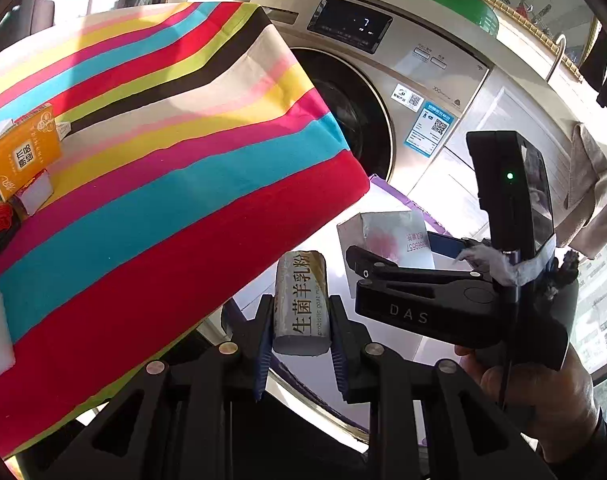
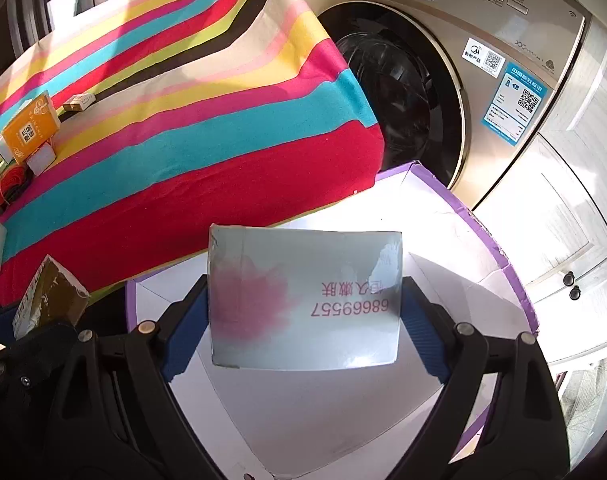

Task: Organize objects
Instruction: 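Carry both items down into the purple-rimmed cardboard box and open both tools, then grasp the white foam block with right tool while left tool grasps the white barcode carton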

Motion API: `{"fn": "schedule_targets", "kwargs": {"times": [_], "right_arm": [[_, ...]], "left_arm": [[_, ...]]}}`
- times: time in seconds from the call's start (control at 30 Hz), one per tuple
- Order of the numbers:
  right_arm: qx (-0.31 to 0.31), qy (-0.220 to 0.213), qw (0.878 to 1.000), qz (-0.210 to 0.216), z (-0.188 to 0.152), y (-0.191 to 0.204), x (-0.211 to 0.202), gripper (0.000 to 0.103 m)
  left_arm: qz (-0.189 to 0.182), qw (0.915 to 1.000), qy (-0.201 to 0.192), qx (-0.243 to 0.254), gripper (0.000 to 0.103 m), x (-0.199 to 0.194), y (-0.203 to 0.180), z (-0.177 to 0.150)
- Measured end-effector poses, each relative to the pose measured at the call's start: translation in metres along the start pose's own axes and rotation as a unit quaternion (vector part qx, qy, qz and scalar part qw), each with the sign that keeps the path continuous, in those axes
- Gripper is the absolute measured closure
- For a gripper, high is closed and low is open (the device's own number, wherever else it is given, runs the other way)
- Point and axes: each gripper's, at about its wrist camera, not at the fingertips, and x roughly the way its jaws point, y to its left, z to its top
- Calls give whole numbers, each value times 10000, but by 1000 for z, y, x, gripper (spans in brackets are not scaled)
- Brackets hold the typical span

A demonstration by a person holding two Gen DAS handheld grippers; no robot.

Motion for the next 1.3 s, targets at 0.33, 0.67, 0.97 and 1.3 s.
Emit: {"fn": "schedule_targets", "kwargs": {"times": [0.33,0.67,0.97,1.3], "right_arm": [[499,220,9985,-54,-19,-34,9,10],[446,34,9987,260,-16,-27,0,5],[243,9,9982,553,-11,-5,-7,5],[-149,-29,9954,945,-5,38,-18,4]], "left_arm": [[-358,9993,98,25,70,15,-21,1],[-239,9996,-73,-91,56,2,-11,0],[111,9977,-509,-443,56,-34,21,-7],[814,9815,-1135,-1312,53,-99,87,-30]]}}
